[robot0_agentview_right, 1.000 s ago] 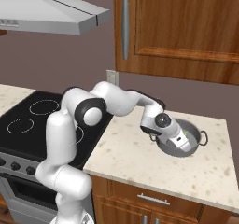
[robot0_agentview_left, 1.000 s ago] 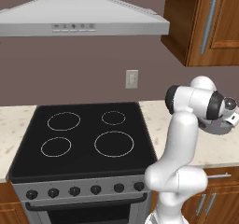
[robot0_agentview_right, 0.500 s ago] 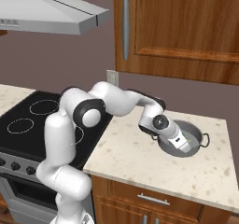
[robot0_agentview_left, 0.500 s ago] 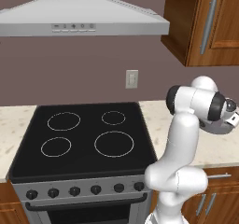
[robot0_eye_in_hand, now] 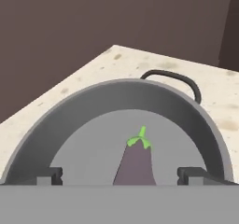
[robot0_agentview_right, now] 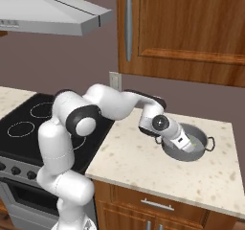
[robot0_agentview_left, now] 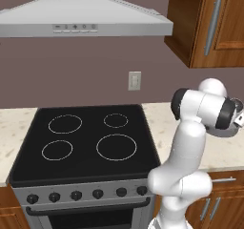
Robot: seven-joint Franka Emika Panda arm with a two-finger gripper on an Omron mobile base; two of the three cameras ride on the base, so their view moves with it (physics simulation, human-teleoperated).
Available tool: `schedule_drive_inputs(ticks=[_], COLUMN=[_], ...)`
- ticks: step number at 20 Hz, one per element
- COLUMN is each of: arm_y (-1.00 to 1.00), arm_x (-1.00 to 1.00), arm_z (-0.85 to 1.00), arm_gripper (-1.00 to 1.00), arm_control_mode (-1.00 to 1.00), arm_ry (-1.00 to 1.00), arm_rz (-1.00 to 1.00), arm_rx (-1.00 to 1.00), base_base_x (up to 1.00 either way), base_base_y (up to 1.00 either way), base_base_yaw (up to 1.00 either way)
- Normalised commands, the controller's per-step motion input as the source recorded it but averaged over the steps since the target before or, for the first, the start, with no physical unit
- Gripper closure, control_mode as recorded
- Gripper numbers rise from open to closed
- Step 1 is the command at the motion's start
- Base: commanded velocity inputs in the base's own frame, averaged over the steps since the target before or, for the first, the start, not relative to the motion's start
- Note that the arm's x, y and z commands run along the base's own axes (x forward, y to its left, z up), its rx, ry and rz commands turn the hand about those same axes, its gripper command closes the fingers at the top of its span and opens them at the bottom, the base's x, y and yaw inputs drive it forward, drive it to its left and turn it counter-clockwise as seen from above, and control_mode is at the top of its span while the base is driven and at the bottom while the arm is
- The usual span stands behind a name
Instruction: Turn on the sink faucet. Then move the eggplant from the counter to the sink. Turn off the sink. Move the vegetable from the sink to the pot next to the stove. Finally move the pot to the rear right burner.
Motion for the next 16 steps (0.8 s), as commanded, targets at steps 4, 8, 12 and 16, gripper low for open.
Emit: schedule_drive_inputs(ticks=[4,8,12,16], arm_y=[0.02,0.04,0.16,0.31], arm_x=[-0.24,-0.42,-0.51,-0.5], arm_z=[0.45,0.5,0.6,0.66], arm_gripper=[-1.0,-1.0,-1.0,-1.0], arm_control_mode=[-1.0,-1.0,-1.0,-1.0], arm_ry=[0.0,0.0,0.0,0.0], arm_rz=[0.03,0.04,0.07,0.08], arm_rx=[0.0,0.0,0.0,0.0], base_base_x=[0.0,0.0,0.0,0.0], base_base_y=[0.0,0.0,0.0,0.0], base_base_yaw=[0.0,0.0,0.0,0.0])
